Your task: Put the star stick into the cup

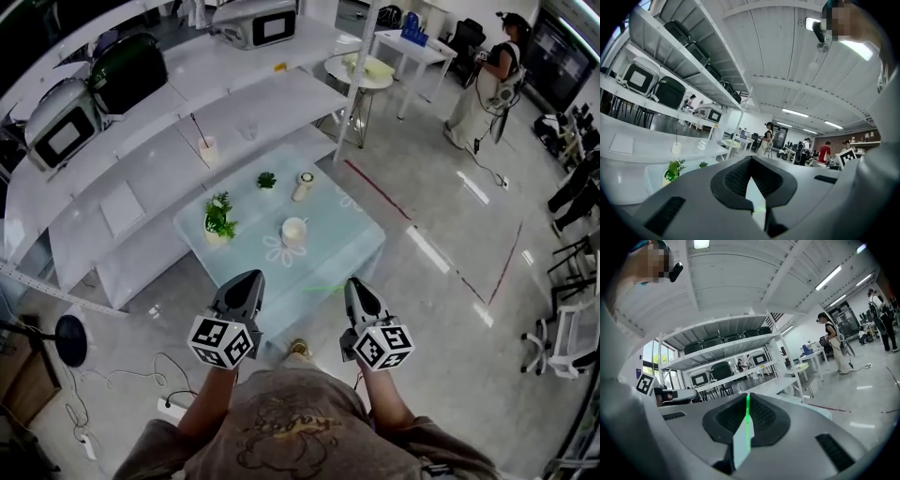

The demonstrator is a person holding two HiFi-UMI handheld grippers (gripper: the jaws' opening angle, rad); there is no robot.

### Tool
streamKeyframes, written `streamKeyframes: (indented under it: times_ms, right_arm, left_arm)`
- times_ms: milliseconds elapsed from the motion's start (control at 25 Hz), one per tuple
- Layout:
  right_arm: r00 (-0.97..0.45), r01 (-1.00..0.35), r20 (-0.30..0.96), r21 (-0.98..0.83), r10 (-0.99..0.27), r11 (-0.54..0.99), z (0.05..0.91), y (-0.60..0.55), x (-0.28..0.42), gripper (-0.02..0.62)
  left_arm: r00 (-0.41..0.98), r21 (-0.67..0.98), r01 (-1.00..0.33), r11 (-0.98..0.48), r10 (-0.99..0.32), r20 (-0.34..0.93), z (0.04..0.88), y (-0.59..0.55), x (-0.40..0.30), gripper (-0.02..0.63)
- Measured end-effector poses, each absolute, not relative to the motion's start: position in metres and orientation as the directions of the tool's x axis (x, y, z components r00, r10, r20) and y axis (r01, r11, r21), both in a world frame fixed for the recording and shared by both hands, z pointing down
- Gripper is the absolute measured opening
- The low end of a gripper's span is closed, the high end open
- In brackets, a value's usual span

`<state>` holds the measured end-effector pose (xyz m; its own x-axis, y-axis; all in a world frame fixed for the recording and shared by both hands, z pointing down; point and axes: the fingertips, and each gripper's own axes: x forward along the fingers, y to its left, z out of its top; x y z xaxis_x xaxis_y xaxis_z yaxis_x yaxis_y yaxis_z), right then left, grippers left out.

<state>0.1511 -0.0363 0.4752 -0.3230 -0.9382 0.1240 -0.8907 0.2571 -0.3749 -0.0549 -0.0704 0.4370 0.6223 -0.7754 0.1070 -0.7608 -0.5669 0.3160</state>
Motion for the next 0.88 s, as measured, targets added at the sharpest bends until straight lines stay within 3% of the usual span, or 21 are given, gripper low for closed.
streamKeyframes:
  times_ms: [880]
  right_arm:
    - [-0.410, -0.856, 0.119, -0.393, -0.904, 0.336, 0.489, -0.132, 0.172, 0.018]
  left_arm:
    - [0.562, 0.303, -0.809, -0.504, -0.815, 0.142, 0.449, -0.138, -0.034, 0.021]
